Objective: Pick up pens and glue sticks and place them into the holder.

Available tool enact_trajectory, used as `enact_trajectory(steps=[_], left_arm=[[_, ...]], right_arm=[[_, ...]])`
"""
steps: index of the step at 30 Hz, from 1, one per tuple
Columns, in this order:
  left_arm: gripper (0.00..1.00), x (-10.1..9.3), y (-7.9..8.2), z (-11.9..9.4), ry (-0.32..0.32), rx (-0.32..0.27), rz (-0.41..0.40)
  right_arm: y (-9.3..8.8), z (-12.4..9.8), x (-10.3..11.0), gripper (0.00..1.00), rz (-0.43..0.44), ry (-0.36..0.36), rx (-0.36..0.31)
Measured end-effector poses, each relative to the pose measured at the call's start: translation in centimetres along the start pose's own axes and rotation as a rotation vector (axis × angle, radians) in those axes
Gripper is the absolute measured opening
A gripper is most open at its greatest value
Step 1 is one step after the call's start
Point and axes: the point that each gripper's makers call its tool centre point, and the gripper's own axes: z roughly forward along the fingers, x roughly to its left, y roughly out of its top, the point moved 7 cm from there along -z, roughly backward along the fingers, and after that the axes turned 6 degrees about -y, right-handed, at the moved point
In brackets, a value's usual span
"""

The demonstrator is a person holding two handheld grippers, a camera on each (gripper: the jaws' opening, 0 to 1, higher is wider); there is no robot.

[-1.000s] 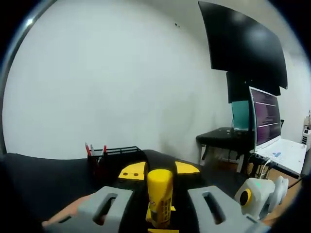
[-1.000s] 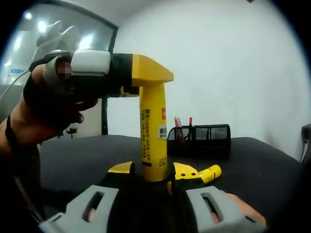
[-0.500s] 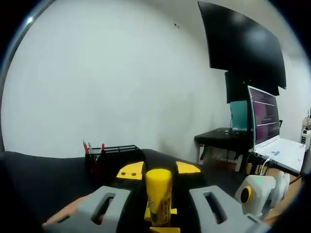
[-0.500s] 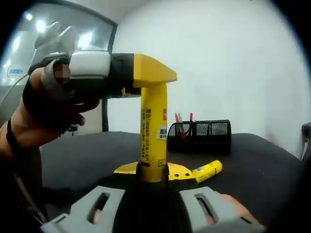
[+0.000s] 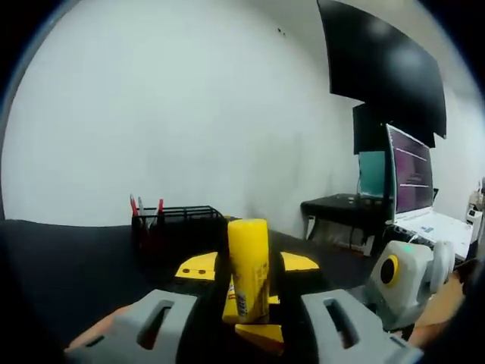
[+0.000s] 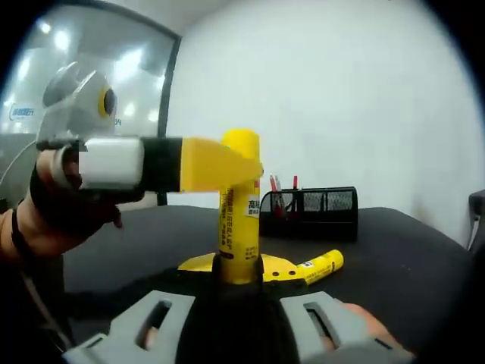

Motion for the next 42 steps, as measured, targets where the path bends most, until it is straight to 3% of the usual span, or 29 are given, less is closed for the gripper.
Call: enact_trajectory(steps=[6,13,20,24,29,33,42], left_arm=[[0.24,0.0,-1.2,-0.1,-0.009,0.009,-0.060],[0.18,0.4,-1.1,-0.1,0.000,-0.008,-0.100],[0.21,0.3,-1.4,0.2,-0.012,0.001,-0.107],[0.17,0.5,-1.3,0.2,-0.007,0.000,-0.122],[0.15,0.4,-1.1,0.1,0.001,0.002,-0.097],[0.15,0.8,-1.1,-0.3,0.025,0.003,-0.067],[0.15,3.3,-0.3,-2.7,0.099,-0.016,-0.024]], right_arm=[[0.0,0.0,0.0,0.17,-0.009,0.000,0.001],[0.0,-0.1,0.0,0.17,-0.014,-0.005,-0.004],[0.1,-0.1,0.0,0.17,-0.021,-0.007,-0.008],[0.1,-0.1,0.0,0.17,-0.023,-0.005,-0.010],[0.1,0.0,0.2,0.18,-0.030,0.007,-0.024],[-0.3,0.2,0.7,0.19,-0.063,0.038,0.005],[-0.7,0.4,1.4,0.21,-0.125,0.066,0.028]])
